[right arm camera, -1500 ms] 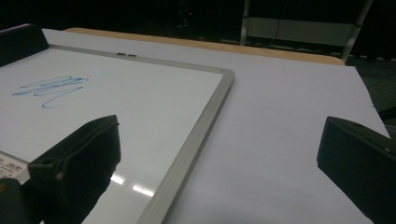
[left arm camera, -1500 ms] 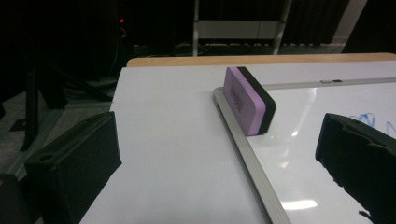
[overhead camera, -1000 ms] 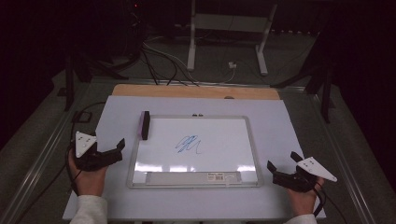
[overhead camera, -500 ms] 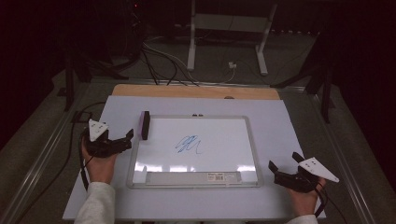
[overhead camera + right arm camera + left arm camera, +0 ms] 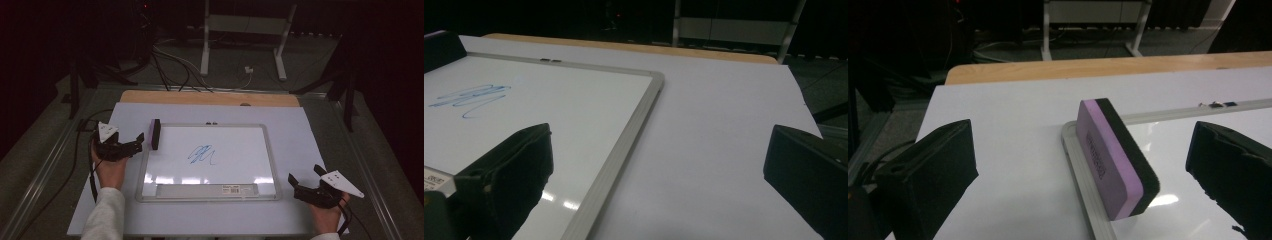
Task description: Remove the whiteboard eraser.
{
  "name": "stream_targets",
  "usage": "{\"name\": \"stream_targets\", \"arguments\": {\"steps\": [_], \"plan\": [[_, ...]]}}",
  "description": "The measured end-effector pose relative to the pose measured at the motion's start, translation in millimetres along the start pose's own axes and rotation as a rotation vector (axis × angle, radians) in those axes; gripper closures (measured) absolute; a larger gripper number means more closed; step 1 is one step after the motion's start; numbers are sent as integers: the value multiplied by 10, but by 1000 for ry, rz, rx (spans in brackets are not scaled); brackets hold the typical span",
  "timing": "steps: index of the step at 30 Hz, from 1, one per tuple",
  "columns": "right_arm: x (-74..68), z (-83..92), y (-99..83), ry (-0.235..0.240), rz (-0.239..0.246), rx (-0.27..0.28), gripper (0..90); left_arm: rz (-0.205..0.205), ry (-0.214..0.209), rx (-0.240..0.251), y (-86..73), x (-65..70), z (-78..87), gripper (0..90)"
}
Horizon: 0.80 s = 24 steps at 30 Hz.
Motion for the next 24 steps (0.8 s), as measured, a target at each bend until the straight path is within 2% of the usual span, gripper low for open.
{"name": "stream_targets", "arguments": {"steps": [4, 14, 18, 24], "plan": [[15, -20, -4, 3, -6, -2, 0, 16, -1, -6, -15, 6, -87, 6], [47, -25, -13, 2, -25, -1, 0, 10, 20, -51, -13, 39, -292, 6], [46, -38, -12, 5, -20, -2, 0, 19, 26, -69, -8, 46, -352, 12], [34, -48, 0, 10, -20, -1, 0, 50, 10, -112, -43, 33, -459, 38]]}}
Point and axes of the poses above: each handheld gripper's, and its own axes: z roughly backward along the jaws, y roughly out of its top, x roughly to its right, the point moved 1 cm from there along -z, roughly forward along the jaws, and after that the axes turned 5 degrees about z, right-handed, at the moved point
